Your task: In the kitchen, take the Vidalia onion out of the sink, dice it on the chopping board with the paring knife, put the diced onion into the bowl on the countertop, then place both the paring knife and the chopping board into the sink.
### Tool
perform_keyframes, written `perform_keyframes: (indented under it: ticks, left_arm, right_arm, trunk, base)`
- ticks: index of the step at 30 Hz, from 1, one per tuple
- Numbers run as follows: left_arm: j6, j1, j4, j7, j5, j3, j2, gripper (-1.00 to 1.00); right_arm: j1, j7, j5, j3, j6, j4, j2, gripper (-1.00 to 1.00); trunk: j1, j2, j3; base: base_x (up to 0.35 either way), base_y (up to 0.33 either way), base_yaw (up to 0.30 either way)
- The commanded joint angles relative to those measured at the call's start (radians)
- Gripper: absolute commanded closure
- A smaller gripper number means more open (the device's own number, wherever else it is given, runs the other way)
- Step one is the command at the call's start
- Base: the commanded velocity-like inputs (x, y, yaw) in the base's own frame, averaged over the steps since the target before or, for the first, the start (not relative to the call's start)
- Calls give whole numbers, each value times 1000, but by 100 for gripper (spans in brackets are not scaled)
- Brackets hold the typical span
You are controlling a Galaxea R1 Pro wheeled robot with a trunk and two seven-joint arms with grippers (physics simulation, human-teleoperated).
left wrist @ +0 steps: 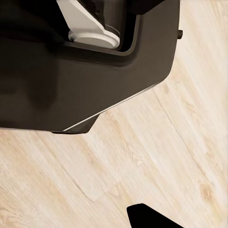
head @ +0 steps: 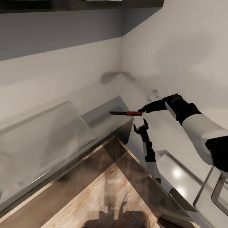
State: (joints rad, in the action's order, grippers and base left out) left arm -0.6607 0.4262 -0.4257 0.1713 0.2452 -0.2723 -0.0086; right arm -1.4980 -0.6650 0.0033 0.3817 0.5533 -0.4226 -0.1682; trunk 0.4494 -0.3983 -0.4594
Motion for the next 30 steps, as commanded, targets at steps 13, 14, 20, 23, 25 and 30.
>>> perform_keyframes:
  ticks: [13,14,20,23,25,30]
  left_arm:
    - [-2,0,-1,7,8,-8,1,-100]
    - [-2,0,-1,7,8,-8,1,-100]
    - [-2,0,-1,7,8,-8,1,-100]
    - [-2,0,0,7,8,-8,2,-100]
    - [-2,0,0,8,8,-8,2,-100]
    - [-2,0,6,8,8,-8,1,-100]
  right_arm:
    - [-1,-5,0,37,-45,31,7,-100]
    - [-1,-5,0,39,-51,30,8,-100]
    - [-1,-23,0,58,-87,24,8,-100]
    - [-1,-99,0,64,-106,19,3,-100]
    - [-1,-128,1,65,-112,18,2,-100]
    - [-1,-159,0,66,-137,25,2,-100]
  trunk:
    - [1,-2,-1]
    - [1,-2,-1]
    - [1,-2,-1]
    - [1,-2,-1]
    - [1,-2,-1]
    - [1,-2,-1]
  base:
    - [0,0,0]
    - [0,0,0]
    - [0,0,0]
    - [0,0,0]
    - [0,0,0]
    - [0,0,0]
